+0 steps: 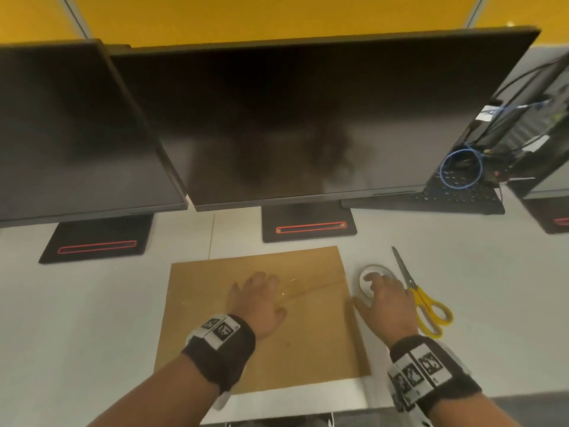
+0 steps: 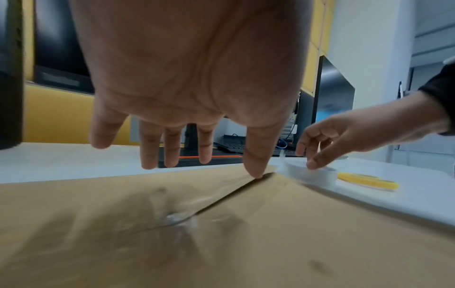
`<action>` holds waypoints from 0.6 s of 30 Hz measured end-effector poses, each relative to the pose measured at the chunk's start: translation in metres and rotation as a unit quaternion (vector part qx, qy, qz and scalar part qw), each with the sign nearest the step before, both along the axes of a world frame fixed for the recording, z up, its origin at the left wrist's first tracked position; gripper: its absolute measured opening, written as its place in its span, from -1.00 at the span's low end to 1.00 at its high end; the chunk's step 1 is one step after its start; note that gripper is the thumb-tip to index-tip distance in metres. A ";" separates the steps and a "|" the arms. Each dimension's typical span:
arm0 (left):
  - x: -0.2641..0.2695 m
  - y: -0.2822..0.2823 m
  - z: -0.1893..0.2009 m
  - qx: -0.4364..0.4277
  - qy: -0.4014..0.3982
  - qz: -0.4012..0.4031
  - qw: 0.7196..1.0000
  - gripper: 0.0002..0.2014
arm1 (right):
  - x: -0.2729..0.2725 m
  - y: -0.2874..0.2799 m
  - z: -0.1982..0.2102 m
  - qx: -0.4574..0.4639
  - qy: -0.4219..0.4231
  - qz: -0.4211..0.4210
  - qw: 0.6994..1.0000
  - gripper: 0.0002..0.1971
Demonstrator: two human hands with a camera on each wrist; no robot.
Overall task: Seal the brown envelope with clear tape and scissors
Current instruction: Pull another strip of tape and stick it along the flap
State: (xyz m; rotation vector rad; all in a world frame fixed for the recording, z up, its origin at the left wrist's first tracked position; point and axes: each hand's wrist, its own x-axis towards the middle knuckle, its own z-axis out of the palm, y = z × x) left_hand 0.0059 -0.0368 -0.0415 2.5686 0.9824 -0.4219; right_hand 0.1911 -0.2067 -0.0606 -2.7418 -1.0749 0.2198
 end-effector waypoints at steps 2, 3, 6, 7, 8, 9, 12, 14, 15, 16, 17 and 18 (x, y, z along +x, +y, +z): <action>0.012 -0.011 0.000 -0.013 -0.021 -0.009 1.000 -0.49 | 0.008 -0.009 -0.005 -0.054 -0.002 0.014 0.998 -0.58; 0.018 -0.015 0.000 -0.022 -0.031 -0.009 0.999 -0.52 | 0.010 -0.013 -0.007 -0.069 -0.009 0.026 0.997 -0.63; 0.029 -0.025 0.000 -0.045 -0.059 -0.012 0.997 -0.62 | 0.012 -0.018 -0.010 -0.077 -0.028 0.050 0.995 -0.85; 0.033 -0.028 0.001 -0.048 -0.068 -0.018 0.996 -0.64 | 0.012 -0.020 -0.010 -0.062 -0.032 0.045 0.997 -0.91; 0.036 -0.030 0.001 -0.051 -0.079 -0.023 0.995 -0.65 | 0.013 -0.021 -0.009 -0.035 -0.034 0.036 0.998 -0.93; 0.039 -0.032 0.002 -0.057 -0.096 -0.026 0.993 -0.66 | 0.014 -0.022 -0.007 -0.003 -0.032 0.028 0.999 -0.94; 0.046 -0.035 0.004 -0.132 -0.160 -0.003 0.978 -0.68 | 0.013 -0.023 0.001 0.111 -0.035 0.049 0.992 -0.91; 0.052 -0.037 0.010 -0.201 -0.198 0.039 0.959 -0.64 | 0.008 -0.018 0.009 0.163 -0.030 0.089 0.982 -0.96; 0.055 -0.038 0.014 -0.226 -0.212 0.057 0.949 -0.62 | 0.004 -0.013 0.014 0.181 -0.021 0.106 0.978 -0.91; 0.058 -0.038 0.017 -0.244 -0.224 0.073 0.941 -0.60 | 0.000 -0.009 0.017 0.194 -0.008 0.125 0.973 -0.85; 0.059 -0.038 0.021 -0.264 -0.238 0.084 0.931 -0.61 | -0.005 -0.003 0.020 0.200 0.006 0.139 0.970 -0.80; 0.060 -0.037 0.024 -0.287 -0.250 0.095 0.920 -0.65 | -0.010 0.002 0.023 0.207 0.019 0.155 0.966 -0.78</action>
